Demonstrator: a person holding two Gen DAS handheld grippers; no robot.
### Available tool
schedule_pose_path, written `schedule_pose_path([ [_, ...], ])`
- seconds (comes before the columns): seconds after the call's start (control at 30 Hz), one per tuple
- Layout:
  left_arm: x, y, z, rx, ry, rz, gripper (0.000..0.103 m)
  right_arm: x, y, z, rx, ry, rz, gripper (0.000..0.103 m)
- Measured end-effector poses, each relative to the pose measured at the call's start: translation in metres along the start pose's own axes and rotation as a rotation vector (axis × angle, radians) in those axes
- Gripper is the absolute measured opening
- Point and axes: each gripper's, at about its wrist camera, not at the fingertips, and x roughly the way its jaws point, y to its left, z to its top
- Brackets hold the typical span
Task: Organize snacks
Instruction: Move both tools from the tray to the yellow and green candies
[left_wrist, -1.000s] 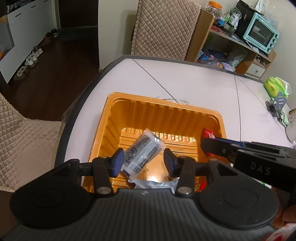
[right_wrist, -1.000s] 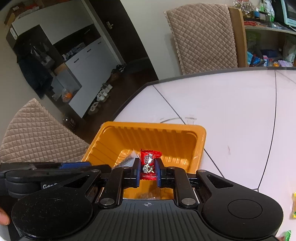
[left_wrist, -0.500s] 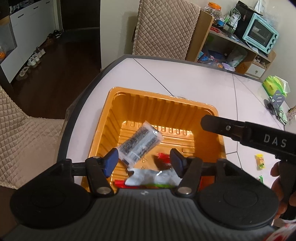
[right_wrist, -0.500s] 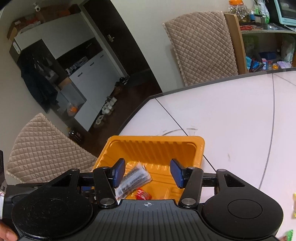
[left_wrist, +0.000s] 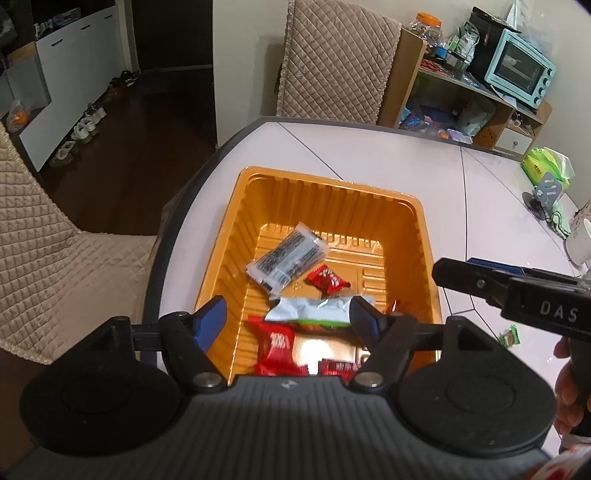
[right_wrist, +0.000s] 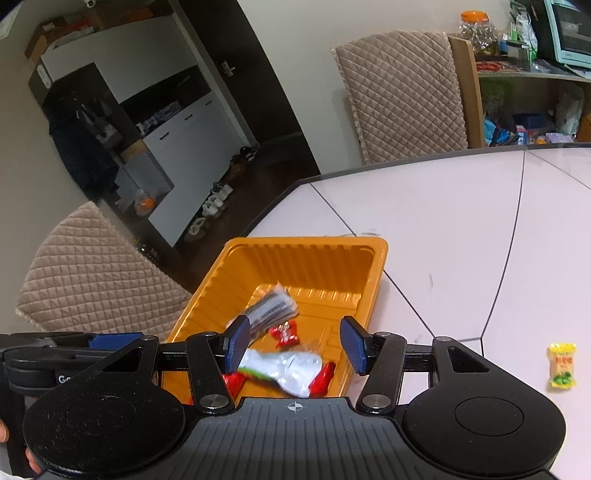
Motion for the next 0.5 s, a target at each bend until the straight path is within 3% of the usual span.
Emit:
schedule_pose_path([
  [0.5, -0.051, -0.014, -0.045, 0.002, -0.003, -0.024, 0.071, -0.063, 0.008, -0.038, 0.02, -0.011, 0.008, 0.061],
])
